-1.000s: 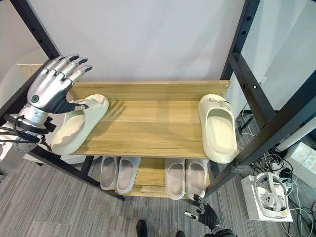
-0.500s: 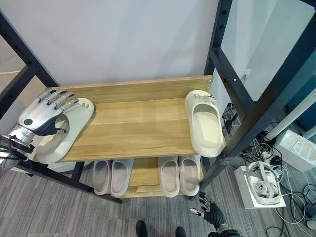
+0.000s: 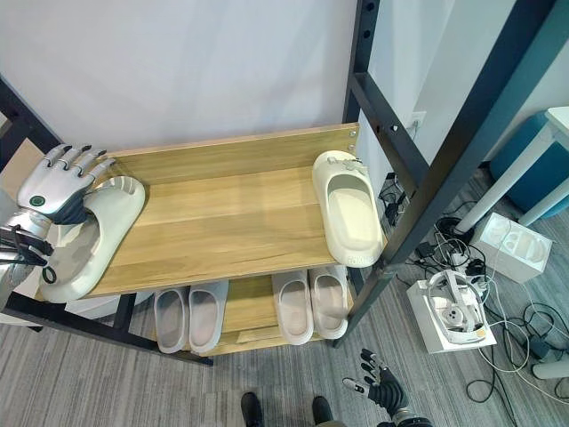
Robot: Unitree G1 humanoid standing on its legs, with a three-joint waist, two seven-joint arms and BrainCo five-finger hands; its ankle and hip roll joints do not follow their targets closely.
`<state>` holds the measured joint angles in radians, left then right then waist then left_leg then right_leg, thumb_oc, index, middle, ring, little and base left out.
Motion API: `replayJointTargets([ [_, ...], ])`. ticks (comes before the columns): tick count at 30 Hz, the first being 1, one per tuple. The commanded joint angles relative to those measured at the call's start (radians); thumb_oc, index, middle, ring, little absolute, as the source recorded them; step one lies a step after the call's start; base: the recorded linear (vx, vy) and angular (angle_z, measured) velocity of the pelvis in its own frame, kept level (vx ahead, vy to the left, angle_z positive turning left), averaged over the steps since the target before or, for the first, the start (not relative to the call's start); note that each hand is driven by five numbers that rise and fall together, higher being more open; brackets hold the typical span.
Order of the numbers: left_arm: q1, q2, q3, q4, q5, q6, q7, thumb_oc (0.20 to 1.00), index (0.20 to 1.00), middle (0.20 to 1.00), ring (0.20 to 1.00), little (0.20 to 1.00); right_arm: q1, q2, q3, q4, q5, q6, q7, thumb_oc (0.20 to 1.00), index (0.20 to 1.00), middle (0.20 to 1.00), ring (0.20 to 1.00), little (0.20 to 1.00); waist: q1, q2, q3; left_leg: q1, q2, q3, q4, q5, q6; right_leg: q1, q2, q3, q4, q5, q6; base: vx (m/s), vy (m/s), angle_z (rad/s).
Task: Arrange the slippers neatly on the shoe rack.
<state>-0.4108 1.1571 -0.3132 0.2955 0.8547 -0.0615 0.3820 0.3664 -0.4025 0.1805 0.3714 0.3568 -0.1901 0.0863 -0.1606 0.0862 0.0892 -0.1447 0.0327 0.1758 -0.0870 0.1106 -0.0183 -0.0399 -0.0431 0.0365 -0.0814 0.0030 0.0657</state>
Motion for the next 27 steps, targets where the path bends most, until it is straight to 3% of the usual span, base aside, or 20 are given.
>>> replayJointTargets([
  [1,-0.186,0.017,0.012,0.086,0.003,0.031,0.018,0.200,0.200,0.200,0.200,0.200,-0.002,-0.017,-0.006,-0.119,0.037,-0.039,-0.008,1.000,1.000,1.000,1.000,1.000,-0.013,-0.028,0.026,0.116,0.005,-0.027,0.000,-0.160,-0.033,-0.035,-0.072,-0.031,0.002,0.041,0.099,0.00,0.000,0.00],
  [9,-0.178,-0.011,0.009,0.032,-0.009,0.008,0.025,0.200,0.200,0.200,0.200,0.200,0.007,-0.011,-0.010,-0.120,0.036,-0.045,-0.015,1.000,1.000,1.000,1.000,1.000,-0.009,-0.031,0.027,0.121,0.004,-0.032,0.000,-0.161,-0.032,-0.029,-0.072,-0.036,0.001,0.037,0.096,0.00,-0.003,0.01],
  [17,-0.203,-0.097,0.011,-0.129,0.010,-0.018,0.037,0.200,0.200,0.200,0.200,0.200,0.005,-0.008,0.001,-0.114,0.034,-0.036,-0.016,1.000,1.000,1.000,1.000,1.000,-0.008,-0.033,0.021,0.128,0.002,-0.047,0.000,-0.162,-0.032,-0.010,-0.070,-0.051,-0.001,0.028,0.092,0.00,-0.016,0.02],
  [21,-0.285,-0.145,-0.072,-0.130,0.014,-0.028,0.017,0.200,0.200,0.200,0.200,0.200,0.007,-0.011,0.002,-0.120,0.040,-0.027,-0.012,1.000,1.000,1.000,1.000,1.000,-0.017,-0.029,0.018,0.135,0.004,-0.047,0.000,-0.162,-0.033,-0.004,-0.069,-0.050,-0.001,0.026,0.091,-0.01,-0.018,0.01],
  [27,-0.504,-0.207,-0.287,-0.034,0.008,-0.031,-0.027,0.200,0.200,0.200,0.200,0.200,0.015,-0.041,-0.013,-0.135,0.051,-0.023,-0.018,1.000,1.000,1.000,1.000,1.000,-0.062,-0.016,0.018,0.144,0.010,-0.027,0.000,-0.160,-0.034,-0.009,-0.063,-0.027,0.003,0.029,0.093,0.00,-0.008,-0.01],
])
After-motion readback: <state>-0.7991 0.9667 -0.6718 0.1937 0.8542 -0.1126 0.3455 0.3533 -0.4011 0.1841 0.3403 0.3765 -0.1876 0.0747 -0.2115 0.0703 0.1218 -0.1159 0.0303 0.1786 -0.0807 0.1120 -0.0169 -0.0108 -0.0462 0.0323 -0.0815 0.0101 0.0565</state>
